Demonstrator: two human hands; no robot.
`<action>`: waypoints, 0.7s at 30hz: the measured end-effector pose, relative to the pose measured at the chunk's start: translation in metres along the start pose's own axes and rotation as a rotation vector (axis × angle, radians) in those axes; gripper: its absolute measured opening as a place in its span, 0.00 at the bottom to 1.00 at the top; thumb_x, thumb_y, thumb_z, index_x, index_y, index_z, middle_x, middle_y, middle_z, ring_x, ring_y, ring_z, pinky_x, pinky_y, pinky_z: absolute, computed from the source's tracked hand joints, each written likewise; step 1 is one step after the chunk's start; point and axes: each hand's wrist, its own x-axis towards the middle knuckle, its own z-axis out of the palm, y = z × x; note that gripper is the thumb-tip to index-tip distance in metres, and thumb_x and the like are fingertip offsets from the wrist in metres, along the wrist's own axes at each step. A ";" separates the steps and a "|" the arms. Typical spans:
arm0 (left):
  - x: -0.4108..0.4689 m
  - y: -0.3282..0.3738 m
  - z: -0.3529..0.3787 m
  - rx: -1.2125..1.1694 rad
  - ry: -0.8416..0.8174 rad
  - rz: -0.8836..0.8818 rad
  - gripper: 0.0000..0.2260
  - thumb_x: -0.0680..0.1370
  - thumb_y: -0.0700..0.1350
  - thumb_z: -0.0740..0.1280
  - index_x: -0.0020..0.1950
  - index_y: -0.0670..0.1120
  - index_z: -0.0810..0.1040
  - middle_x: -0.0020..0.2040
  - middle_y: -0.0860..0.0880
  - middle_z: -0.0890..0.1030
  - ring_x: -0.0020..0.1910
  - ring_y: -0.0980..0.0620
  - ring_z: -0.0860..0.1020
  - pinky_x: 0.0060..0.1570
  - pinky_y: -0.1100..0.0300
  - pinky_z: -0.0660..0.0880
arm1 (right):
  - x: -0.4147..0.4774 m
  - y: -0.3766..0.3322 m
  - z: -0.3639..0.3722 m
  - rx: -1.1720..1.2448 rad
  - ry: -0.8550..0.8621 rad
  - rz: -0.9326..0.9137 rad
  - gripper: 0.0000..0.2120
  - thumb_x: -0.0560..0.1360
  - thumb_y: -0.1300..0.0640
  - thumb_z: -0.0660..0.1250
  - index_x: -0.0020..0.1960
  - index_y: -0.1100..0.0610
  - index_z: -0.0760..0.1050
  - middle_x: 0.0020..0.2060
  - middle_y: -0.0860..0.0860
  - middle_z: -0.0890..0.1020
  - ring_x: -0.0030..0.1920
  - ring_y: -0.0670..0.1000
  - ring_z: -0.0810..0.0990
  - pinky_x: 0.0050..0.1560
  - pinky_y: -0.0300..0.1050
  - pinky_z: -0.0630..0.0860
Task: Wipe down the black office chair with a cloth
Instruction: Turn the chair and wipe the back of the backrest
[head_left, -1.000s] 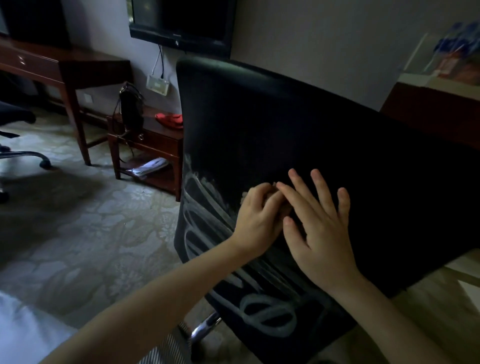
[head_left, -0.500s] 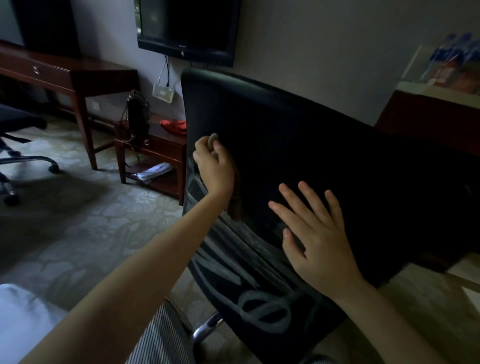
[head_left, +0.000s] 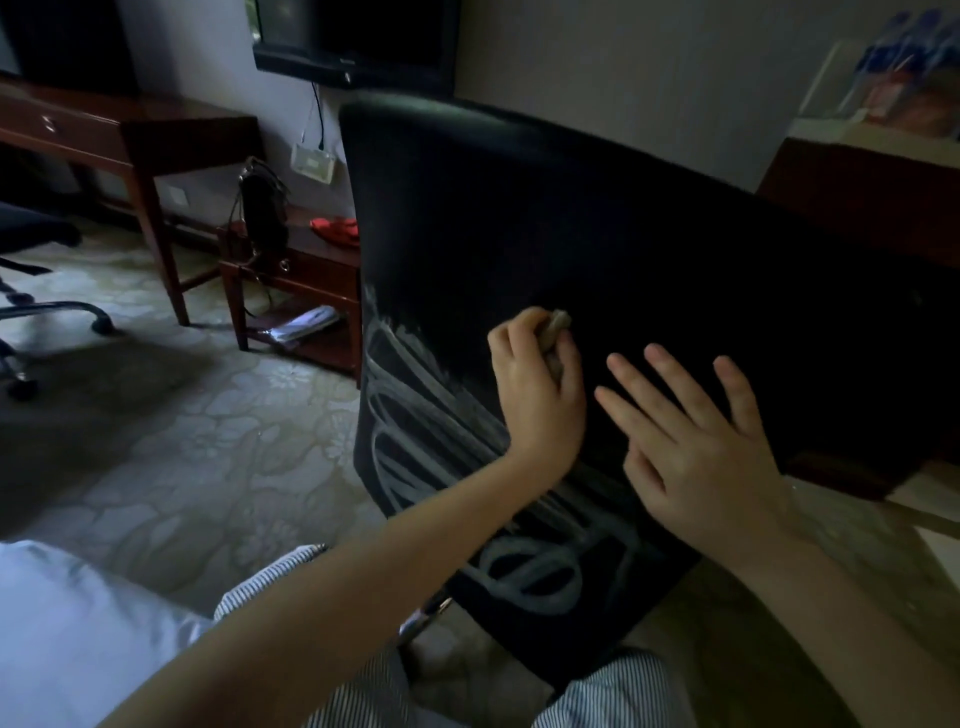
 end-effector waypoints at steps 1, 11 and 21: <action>0.003 -0.001 0.000 0.008 0.000 0.011 0.12 0.79 0.45 0.59 0.60 0.41 0.70 0.54 0.50 0.66 0.48 0.56 0.70 0.45 0.75 0.67 | -0.004 0.004 0.001 -0.030 -0.009 -0.015 0.20 0.74 0.58 0.56 0.63 0.58 0.76 0.68 0.54 0.70 0.70 0.54 0.63 0.72 0.56 0.49; 0.011 -0.018 0.003 0.093 0.023 0.113 0.09 0.78 0.50 0.55 0.57 0.50 0.64 0.54 0.44 0.71 0.47 0.56 0.70 0.42 0.69 0.67 | -0.023 0.044 0.003 -0.210 -0.024 -0.238 0.20 0.76 0.56 0.56 0.64 0.59 0.75 0.67 0.55 0.73 0.69 0.55 0.66 0.71 0.55 0.52; 0.031 -0.049 -0.022 0.054 0.058 0.176 0.09 0.78 0.46 0.56 0.58 0.48 0.66 0.54 0.44 0.70 0.48 0.63 0.67 0.51 0.76 0.66 | 0.004 0.019 0.009 0.013 0.249 -0.338 0.18 0.77 0.58 0.51 0.64 0.57 0.70 0.63 0.52 0.73 0.65 0.50 0.70 0.71 0.51 0.57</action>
